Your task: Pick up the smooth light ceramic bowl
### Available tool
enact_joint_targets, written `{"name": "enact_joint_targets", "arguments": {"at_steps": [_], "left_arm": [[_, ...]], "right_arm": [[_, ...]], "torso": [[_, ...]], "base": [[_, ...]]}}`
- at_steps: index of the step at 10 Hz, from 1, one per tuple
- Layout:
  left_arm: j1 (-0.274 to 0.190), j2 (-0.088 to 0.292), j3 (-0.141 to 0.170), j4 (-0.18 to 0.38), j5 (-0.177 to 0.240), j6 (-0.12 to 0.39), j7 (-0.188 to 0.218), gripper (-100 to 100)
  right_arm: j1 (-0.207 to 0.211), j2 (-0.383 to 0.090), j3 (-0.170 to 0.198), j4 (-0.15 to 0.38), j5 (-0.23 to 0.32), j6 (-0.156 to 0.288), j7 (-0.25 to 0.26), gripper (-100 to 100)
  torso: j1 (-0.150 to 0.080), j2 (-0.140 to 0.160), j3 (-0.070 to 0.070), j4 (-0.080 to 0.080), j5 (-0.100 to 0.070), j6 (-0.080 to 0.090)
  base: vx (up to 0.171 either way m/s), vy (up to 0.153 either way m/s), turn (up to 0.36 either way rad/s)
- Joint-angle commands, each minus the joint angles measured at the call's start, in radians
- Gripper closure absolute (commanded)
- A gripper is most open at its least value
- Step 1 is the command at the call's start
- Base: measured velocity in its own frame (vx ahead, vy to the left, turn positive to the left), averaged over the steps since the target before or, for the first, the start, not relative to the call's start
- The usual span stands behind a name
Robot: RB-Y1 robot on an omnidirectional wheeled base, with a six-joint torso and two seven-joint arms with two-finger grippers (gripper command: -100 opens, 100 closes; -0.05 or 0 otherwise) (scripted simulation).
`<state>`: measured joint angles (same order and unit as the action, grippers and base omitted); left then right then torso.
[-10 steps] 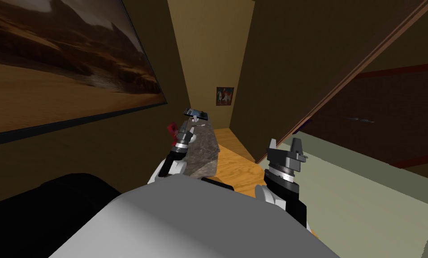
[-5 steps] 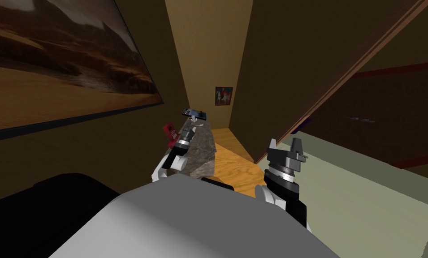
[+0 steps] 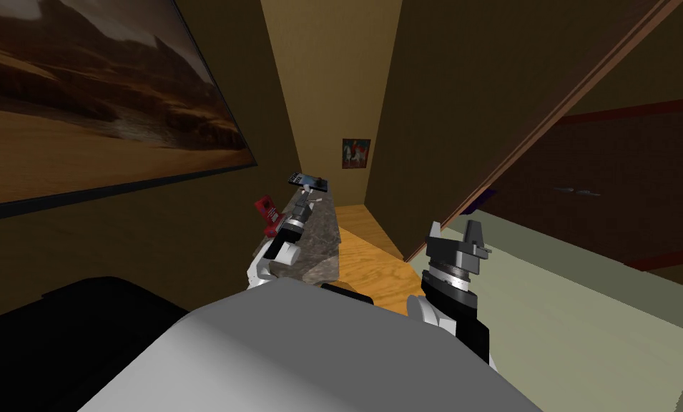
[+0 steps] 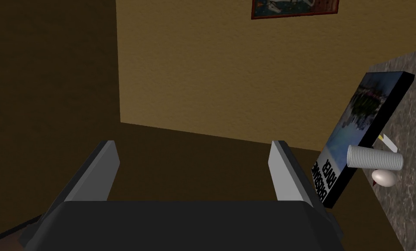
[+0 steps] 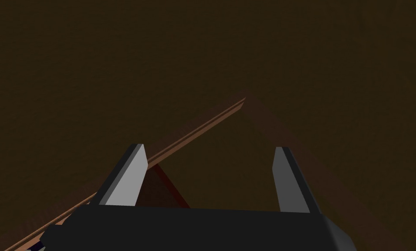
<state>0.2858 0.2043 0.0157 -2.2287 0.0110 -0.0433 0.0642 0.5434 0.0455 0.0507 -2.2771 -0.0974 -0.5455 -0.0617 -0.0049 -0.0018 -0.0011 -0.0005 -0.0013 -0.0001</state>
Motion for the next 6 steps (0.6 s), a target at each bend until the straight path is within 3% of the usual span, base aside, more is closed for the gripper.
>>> {"name": "enact_joint_targets", "arguments": {"at_steps": [1, 2, 5, 6], "left_arm": [[-0.038, 0.009, 0.012, 0.023, 0.009, 0.05, -0.003, -100], [-0.038, 0.009, 0.012, 0.023, 0.009, 0.065, -0.003, -100], [-0.11, 0.016, 0.031, 0.068, 0.022, 0.151, -0.011, -100], [-0.11, 0.016, 0.031, 0.068, 0.022, 0.177, -0.011, -100]], "right_arm": [[0.0, 0.0, 0.0, 0.0, 0.0, 0.0, 0.0, 0], [0.0, 0.0, 0.0, 0.0, 0.0, 0.0, 0.0, 0], [0.0, 0.0, 0.0, 0.0, 0.0, 0.0, 0.0, 0], [0.0, 0.0, 0.0, 0.0, 0.0, 0.0, 0.0, 0]], "torso": [[0.0, 0.0, 0.0, 0.0, 0.0, 0.0], [0.0, 0.0, 0.0, 0.0, 0.0, 0.0], [0.0, 0.0, 0.0, 0.0, 0.0, 0.0], [-0.001, 0.0, 0.0, 0.0, 0.0, 0.0]], "base": [[0.021, -0.079, 0.019], [0.015, -0.075, 0.011], [0.021, -0.08, 0.023], [0.009, -0.069, 0.018]]}}
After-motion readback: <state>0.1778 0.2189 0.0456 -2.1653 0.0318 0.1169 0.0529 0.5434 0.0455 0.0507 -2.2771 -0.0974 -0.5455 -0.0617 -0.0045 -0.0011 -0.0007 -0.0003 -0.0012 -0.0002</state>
